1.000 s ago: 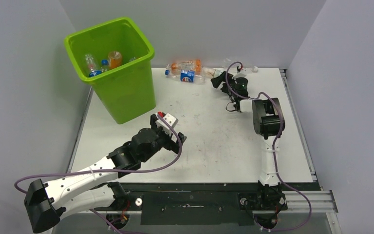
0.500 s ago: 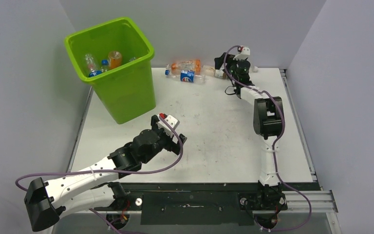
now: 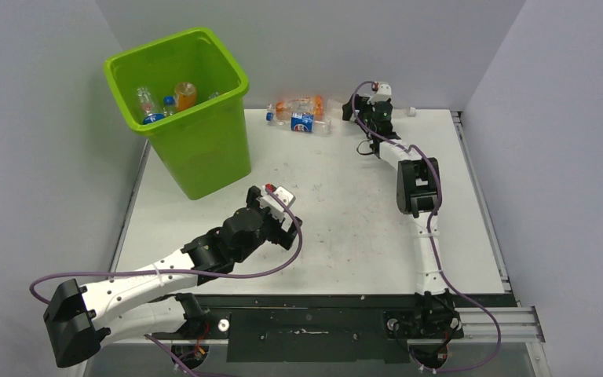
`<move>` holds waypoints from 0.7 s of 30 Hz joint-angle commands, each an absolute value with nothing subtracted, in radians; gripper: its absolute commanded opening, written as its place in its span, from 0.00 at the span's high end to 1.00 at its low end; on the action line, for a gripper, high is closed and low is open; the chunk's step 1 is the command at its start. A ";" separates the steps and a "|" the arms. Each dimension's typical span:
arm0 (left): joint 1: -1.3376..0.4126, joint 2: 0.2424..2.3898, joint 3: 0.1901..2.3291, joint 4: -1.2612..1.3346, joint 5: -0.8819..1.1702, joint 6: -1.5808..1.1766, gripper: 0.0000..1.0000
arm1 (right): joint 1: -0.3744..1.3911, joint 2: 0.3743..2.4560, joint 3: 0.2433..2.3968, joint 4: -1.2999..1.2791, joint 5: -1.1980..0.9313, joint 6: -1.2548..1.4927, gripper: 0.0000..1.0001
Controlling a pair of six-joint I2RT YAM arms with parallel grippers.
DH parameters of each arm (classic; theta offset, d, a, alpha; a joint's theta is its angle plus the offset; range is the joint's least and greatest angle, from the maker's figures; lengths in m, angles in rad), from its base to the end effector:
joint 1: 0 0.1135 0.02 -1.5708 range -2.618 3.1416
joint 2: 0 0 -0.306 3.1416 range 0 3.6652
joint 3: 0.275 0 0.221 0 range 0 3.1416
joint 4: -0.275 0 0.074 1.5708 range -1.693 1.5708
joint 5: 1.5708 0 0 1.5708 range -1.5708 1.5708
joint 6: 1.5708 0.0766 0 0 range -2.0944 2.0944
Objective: Put the plastic bottles in the bin
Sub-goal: Pick up the plastic bottle from the corner of the board.
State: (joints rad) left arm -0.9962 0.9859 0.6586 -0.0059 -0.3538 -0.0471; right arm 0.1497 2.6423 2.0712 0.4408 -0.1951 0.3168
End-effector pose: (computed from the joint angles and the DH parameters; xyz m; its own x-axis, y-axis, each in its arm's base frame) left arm 0.1362 -0.1615 0.3094 -0.2062 0.2373 -0.9493 0.6004 0.7967 0.0687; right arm 0.6384 0.1113 0.1761 -0.2269 0.2749 -0.9343 -0.2796 0.9006 0.3328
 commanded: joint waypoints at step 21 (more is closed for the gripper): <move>-1.025 0.950 0.702 0.003 -0.372 -0.043 0.04 | 0.170 2.557 1.971 0.362 -0.281 0.301 0.07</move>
State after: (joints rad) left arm -1.0107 0.9794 0.6590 -0.0124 -0.3618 -0.0410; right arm 0.1646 2.6347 1.9942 0.3836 -0.2596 0.2989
